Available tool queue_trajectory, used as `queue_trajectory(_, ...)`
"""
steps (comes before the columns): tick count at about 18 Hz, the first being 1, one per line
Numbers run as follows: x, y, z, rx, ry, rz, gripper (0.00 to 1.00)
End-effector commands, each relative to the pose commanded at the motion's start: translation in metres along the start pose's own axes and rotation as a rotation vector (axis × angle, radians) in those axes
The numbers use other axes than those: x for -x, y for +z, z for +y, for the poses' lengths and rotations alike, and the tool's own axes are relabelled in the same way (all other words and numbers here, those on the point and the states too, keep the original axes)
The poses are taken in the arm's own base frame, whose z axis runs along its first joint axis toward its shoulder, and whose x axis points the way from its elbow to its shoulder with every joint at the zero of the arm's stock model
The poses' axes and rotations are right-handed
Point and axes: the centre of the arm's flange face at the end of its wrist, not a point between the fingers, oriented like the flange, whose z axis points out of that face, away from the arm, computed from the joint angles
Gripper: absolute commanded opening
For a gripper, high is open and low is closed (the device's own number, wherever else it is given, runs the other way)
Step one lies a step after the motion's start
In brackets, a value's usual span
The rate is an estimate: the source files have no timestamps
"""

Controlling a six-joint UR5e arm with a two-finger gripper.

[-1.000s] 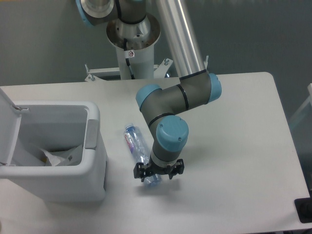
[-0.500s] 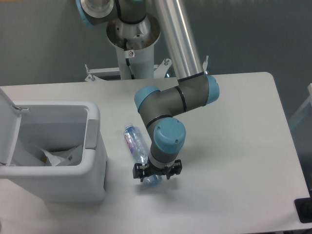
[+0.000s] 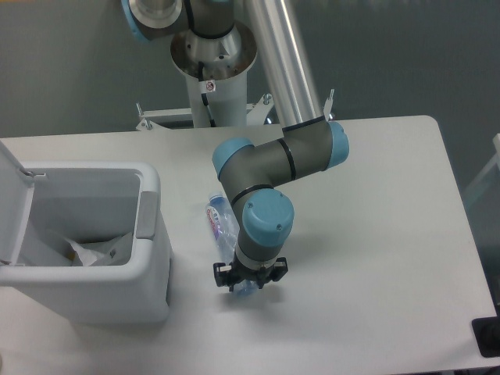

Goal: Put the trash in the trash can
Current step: 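Lift the bottle and carry it over the trash bin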

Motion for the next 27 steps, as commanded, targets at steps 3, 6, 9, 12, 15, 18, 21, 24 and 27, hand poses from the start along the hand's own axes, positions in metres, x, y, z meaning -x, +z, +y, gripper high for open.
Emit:
queue_trajectory(3,-0.002,-0.019,-0.002,-0.032,0.005,-0.011,0.62)
queue_trajectory(6,-0.005,-0.107,-0.014,-0.179,0.030,-0.046,0.63)
queue_trajectory(9,0.007,-0.241,-0.035,-0.429,0.019,-0.112,0.63)
queue_trajectory(12,0.002,-0.333,-0.031,-0.693,0.003,-0.168,0.63)
queue_trajectory(15,-0.006,-0.387,-0.015,-0.839,-0.046,-0.177,0.62)
queue_trajectory(18,-0.020,-0.426,-0.006,-0.915,-0.042,-0.167,0.62)
queue_trajectory(21,-0.046,-0.465,0.014,-0.984,-0.077,-0.113,0.62)
queue_trajectory(24,-0.094,-0.468,0.018,-0.994,-0.010,-0.075,0.62)
queue_trajectory(27,-0.144,-0.462,0.025,-0.983,0.057,-0.031,0.62)
